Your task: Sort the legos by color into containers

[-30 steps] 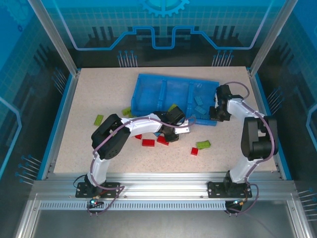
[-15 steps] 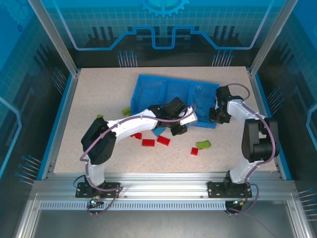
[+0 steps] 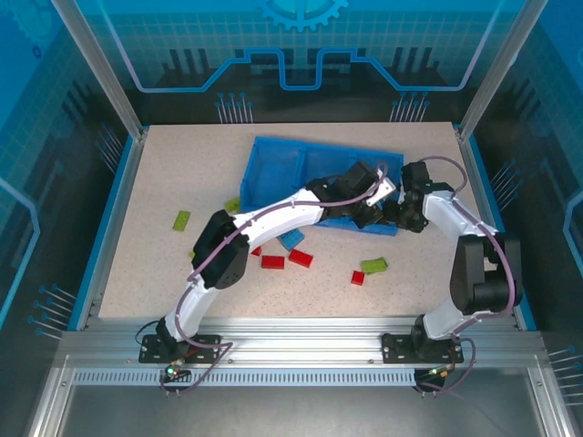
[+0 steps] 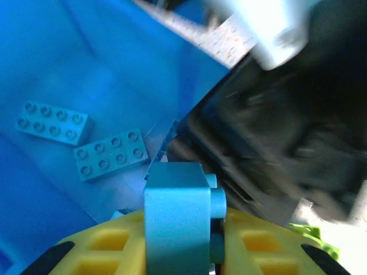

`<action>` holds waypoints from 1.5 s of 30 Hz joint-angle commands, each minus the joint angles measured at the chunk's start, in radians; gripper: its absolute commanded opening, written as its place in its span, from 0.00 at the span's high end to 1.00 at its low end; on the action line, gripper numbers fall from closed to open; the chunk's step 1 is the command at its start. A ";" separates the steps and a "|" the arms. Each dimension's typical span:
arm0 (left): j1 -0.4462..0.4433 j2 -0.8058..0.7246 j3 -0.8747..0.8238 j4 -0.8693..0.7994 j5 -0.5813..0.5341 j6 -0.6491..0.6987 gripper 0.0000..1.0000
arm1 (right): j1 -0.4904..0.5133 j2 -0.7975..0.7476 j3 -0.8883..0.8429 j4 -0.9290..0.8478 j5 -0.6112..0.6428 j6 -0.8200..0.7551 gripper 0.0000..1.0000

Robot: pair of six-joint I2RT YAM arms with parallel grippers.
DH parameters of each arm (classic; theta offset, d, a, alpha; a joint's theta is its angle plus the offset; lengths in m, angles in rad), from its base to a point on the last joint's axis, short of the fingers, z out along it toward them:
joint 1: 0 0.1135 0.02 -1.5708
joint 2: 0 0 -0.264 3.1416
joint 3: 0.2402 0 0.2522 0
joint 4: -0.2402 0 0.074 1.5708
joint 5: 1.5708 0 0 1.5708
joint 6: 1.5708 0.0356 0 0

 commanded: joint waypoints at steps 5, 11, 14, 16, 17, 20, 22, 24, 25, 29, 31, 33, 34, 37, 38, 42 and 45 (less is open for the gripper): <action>-0.003 0.104 0.177 -0.103 -0.089 -0.183 0.64 | -0.003 -0.118 -0.065 -0.078 -0.010 0.065 0.22; -0.001 0.112 0.188 -0.101 -0.149 -0.259 0.40 | -0.006 -0.245 -0.159 -0.109 0.010 0.127 0.20; 0.001 0.100 0.184 -0.107 -0.158 -0.283 0.36 | -0.005 -0.313 -0.225 -0.104 -0.024 0.135 0.18; 0.001 0.076 0.166 -0.103 -0.169 -0.295 0.29 | 0.001 -0.360 -0.260 -0.069 -0.099 0.093 0.13; 0.001 0.057 0.152 -0.098 -0.176 -0.299 0.24 | 0.013 -0.389 -0.280 -0.053 -0.133 0.065 0.11; 0.001 -0.014 0.093 -0.081 -0.210 -0.317 0.01 | 0.060 -0.459 -0.313 -0.050 -0.140 0.026 0.08; 0.005 -0.068 0.041 -0.067 -0.228 -0.334 0.01 | 0.081 -0.476 -0.322 -0.070 -0.136 0.026 0.07; 0.012 -0.122 -0.012 -0.060 -0.240 -0.357 0.01 | 0.110 -0.479 -0.328 -0.091 -0.133 0.047 0.07; 0.016 -0.142 -0.033 -0.062 -0.244 -0.366 0.01 | 0.134 -0.479 -0.332 -0.094 -0.130 0.061 0.07; 0.057 -0.221 -0.145 -0.086 -0.247 -0.435 0.01 | 0.273 -0.455 -0.342 -0.095 -0.046 0.119 0.06; 0.086 -0.271 -0.223 -0.088 -0.244 -0.470 0.01 | 0.315 -0.430 -0.348 -0.083 -0.019 0.128 0.06; 0.120 -0.334 -0.327 -0.068 -0.235 -0.501 0.01 | 0.334 -0.393 -0.351 -0.074 0.012 0.133 0.06; 0.133 -0.366 -0.365 -0.056 -0.234 -0.512 0.01 | 0.339 -0.377 -0.349 -0.073 0.023 0.133 0.06; 0.171 -0.465 -0.509 -0.026 -0.240 -0.539 0.01 | 0.345 -0.329 -0.341 -0.063 0.043 0.130 0.06; 0.183 -0.497 -0.546 -0.024 -0.246 -0.546 0.01 | 0.348 -0.313 -0.338 -0.065 0.049 0.130 0.06; 0.221 -0.602 -0.676 -0.018 -0.261 -0.566 0.01 | 0.373 -0.254 -0.323 -0.057 0.072 0.139 0.07; 0.232 -0.657 -0.740 -0.020 -0.288 -0.569 0.01 | 0.400 -0.208 -0.308 -0.051 0.098 0.145 0.09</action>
